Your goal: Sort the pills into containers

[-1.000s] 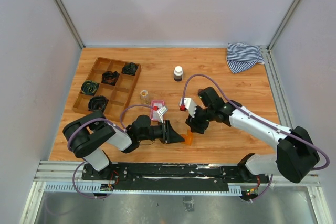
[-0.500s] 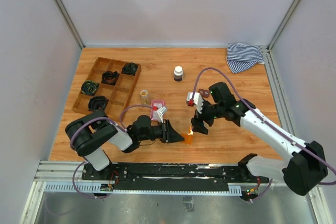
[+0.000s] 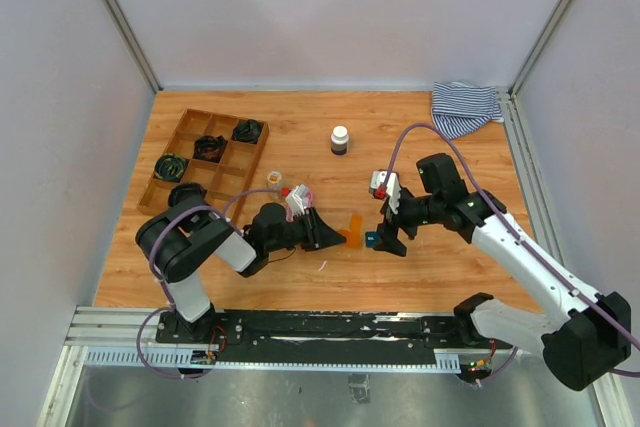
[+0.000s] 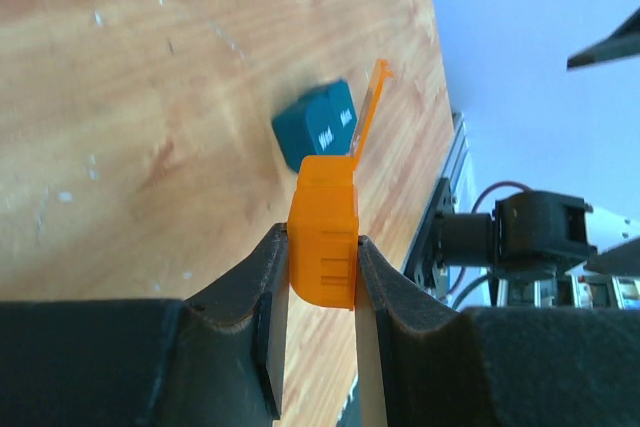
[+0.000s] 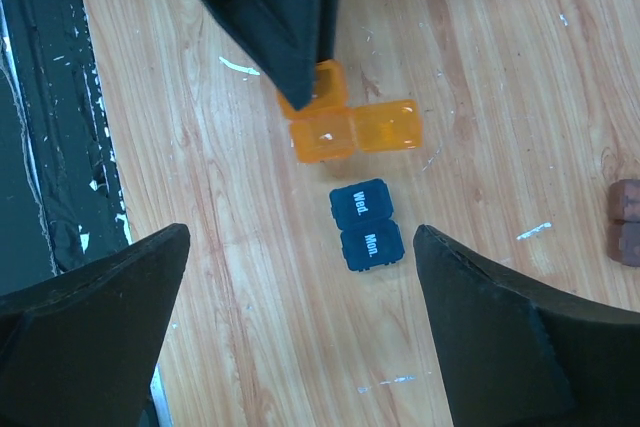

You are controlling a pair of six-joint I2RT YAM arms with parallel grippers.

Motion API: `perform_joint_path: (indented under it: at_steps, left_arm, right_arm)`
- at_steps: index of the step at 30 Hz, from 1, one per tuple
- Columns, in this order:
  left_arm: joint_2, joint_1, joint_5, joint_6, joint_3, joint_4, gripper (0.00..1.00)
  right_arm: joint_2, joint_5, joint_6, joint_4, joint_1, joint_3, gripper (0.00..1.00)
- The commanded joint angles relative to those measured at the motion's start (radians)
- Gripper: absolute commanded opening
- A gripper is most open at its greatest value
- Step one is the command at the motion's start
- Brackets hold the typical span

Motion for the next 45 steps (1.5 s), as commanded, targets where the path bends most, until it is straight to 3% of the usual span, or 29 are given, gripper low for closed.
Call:
perform_joint_path:
  at_steps: [1, 18, 32, 45]
  left_arm:
    - [0.044, 0.029, -0.024, 0.040, 0.070, -0.044, 0.06]
    - [0.238, 0.066, -0.033, 0.056, 0.422, -0.225, 0.11]
    - [0.332, 0.026, -0.061, 0.016, 0.541, -0.253, 0.13]
    - [0.267, 0.015, -0.141, 0.077, 0.531, -0.373, 0.42]
  right_arm:
    - [-0.021, -0.030, -0.014, -0.023, -0.030, 0.029, 0.97]
    - [-0.046, -0.004, -0.001, -0.019, -0.086, 0.030, 0.99]
    - [-0.065, 0.008, 0.022, -0.008, -0.143, 0.029, 1.00]
    - [-0.069, -0.005, 0.021, -0.008, -0.144, 0.027, 0.99]
